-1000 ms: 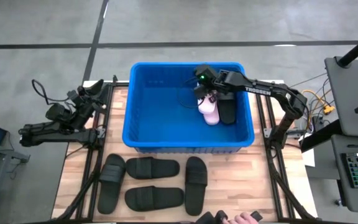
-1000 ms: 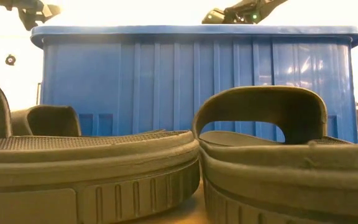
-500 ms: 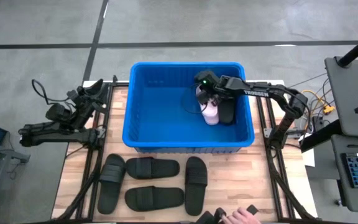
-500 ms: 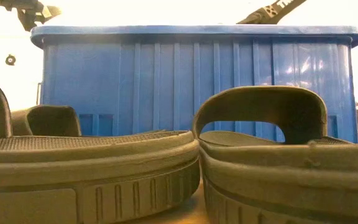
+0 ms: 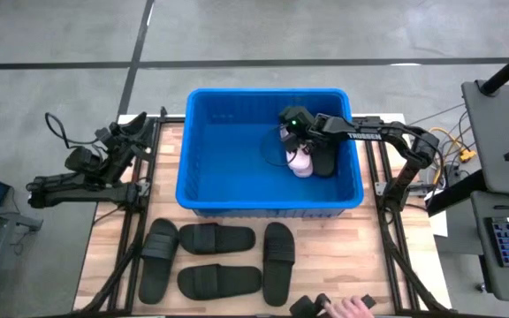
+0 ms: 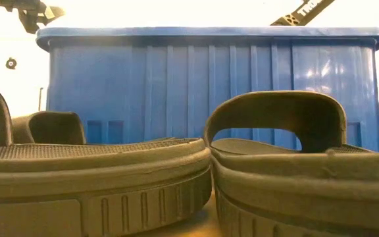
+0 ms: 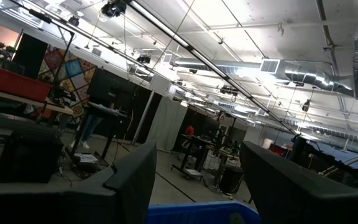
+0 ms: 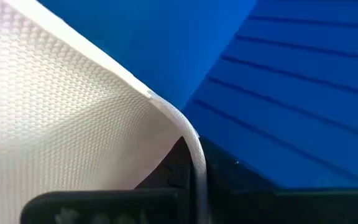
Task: Pick and place slides into bin
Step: Put the pink slide into the blue bin
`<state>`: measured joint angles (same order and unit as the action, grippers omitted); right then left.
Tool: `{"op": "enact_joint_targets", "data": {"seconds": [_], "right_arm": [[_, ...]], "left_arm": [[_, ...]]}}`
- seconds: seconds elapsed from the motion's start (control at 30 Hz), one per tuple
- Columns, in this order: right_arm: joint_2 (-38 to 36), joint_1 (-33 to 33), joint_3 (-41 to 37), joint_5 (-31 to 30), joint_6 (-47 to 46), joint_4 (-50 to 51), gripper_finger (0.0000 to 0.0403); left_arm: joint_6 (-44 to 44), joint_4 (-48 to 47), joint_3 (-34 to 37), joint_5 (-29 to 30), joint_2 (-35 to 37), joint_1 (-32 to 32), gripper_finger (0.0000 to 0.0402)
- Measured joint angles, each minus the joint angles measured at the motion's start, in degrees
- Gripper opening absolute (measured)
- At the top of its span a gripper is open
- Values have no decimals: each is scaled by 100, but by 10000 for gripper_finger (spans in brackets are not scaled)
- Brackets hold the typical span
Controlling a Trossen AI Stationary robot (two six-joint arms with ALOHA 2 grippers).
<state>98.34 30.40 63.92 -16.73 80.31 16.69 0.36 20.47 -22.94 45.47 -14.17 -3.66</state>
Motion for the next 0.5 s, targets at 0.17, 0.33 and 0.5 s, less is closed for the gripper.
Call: {"op": "enact_joint_targets", "data": {"seconds": [0.17,0.33,0.5], "right_arm": [[12,40,106,-133,-1140,357,44],[33,50,473,-131,-1717,1017,80],[37,50,893,-131,-1835,1828,114]], "left_arm": [[-2,0,0,2,0,0,217],[-2,0,0,2,0,0,217],[-2,0,0,2,0,0,217]]}}
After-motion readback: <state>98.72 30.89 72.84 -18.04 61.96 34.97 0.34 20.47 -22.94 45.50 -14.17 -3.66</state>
